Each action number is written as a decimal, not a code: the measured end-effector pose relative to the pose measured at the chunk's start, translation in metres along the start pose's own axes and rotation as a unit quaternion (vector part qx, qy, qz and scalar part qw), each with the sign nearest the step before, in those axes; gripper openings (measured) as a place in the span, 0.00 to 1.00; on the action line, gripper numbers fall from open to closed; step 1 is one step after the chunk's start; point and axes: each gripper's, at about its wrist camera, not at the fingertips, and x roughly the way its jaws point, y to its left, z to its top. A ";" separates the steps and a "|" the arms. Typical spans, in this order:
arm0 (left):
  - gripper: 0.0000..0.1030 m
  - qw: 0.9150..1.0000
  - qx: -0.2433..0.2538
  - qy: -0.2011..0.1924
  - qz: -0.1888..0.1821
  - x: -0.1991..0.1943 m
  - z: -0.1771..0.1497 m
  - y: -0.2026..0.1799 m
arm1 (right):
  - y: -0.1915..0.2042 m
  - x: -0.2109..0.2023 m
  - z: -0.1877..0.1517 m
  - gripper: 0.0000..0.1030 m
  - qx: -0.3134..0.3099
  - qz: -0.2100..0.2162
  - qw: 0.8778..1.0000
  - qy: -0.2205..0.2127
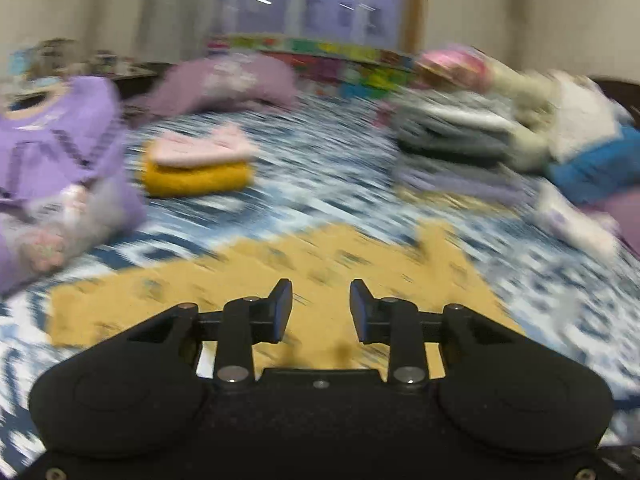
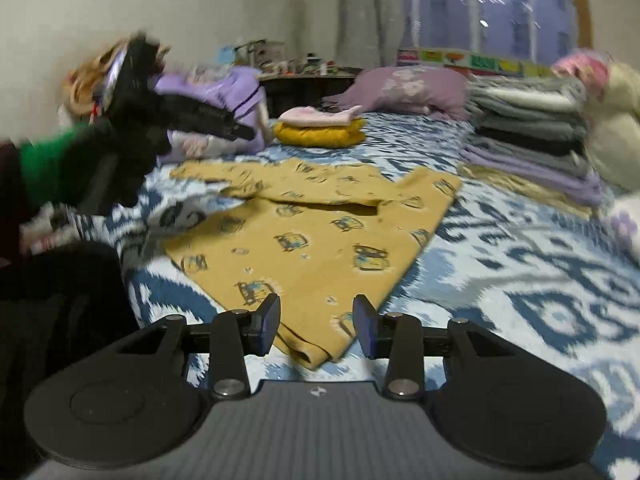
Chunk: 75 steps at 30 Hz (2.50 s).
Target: Fold clothes
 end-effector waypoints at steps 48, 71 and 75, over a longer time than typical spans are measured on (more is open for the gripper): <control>0.21 0.996 0.031 0.077 -0.039 0.163 0.091 -0.004 | -0.012 0.071 0.010 0.48 0.063 0.048 0.996 0.051; 0.08 0.973 -0.192 0.098 0.088 0.060 -0.004 0.094 | -0.014 0.066 0.006 0.49 0.102 0.023 0.994 0.044; 0.06 0.977 -0.179 0.078 0.090 0.048 -0.001 0.086 | -0.015 0.065 0.005 0.49 0.105 0.024 0.993 0.042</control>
